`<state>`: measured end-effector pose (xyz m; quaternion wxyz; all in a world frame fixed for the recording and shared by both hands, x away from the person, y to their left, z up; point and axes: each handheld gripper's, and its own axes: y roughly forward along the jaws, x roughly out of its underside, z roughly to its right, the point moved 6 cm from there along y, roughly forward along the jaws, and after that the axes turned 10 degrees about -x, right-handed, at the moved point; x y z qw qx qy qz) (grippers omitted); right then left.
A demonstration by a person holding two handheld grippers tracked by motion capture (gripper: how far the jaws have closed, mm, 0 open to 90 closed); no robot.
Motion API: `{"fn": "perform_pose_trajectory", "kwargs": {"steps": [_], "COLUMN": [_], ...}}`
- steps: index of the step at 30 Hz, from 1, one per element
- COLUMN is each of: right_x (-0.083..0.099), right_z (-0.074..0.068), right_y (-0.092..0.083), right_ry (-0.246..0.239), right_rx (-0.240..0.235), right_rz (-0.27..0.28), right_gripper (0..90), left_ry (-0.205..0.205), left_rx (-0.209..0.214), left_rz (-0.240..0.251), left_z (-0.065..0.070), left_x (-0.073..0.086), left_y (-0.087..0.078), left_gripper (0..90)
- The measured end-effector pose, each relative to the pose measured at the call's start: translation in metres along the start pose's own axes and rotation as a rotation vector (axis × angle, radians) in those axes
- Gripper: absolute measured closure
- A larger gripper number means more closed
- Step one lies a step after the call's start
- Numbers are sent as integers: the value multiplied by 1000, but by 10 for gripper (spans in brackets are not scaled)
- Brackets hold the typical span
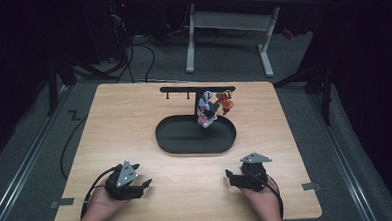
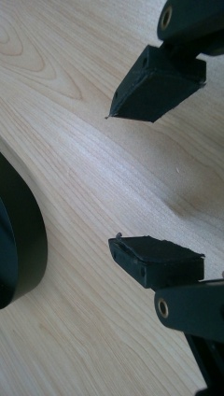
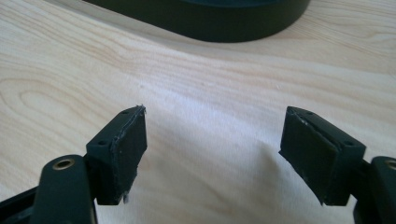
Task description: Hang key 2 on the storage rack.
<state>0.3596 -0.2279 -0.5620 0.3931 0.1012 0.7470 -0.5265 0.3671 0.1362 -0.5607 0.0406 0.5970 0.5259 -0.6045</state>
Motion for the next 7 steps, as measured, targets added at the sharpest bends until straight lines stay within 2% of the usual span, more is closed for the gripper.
{"fn": "perform_pose_trajectory", "kwargs": {"steps": [2,4,7], "right_x": [9,17,13], "right_z": [-2,-4,-6], "right_y": [-3,-7,-18], "right_ry": [0,-20,-37], "right_rx": [11,14,10], "right_rz": [36,64,98], "right_gripper": [218,217,209], "left_ry": [-1,0,9], "left_rx": [5,9,13], "left_rz": [2,7,13], "left_z": [2,4,8], "left_x": [0,-1,-3], "left_y": [0,-1,-1], "left_gripper": [314,314,313]}}
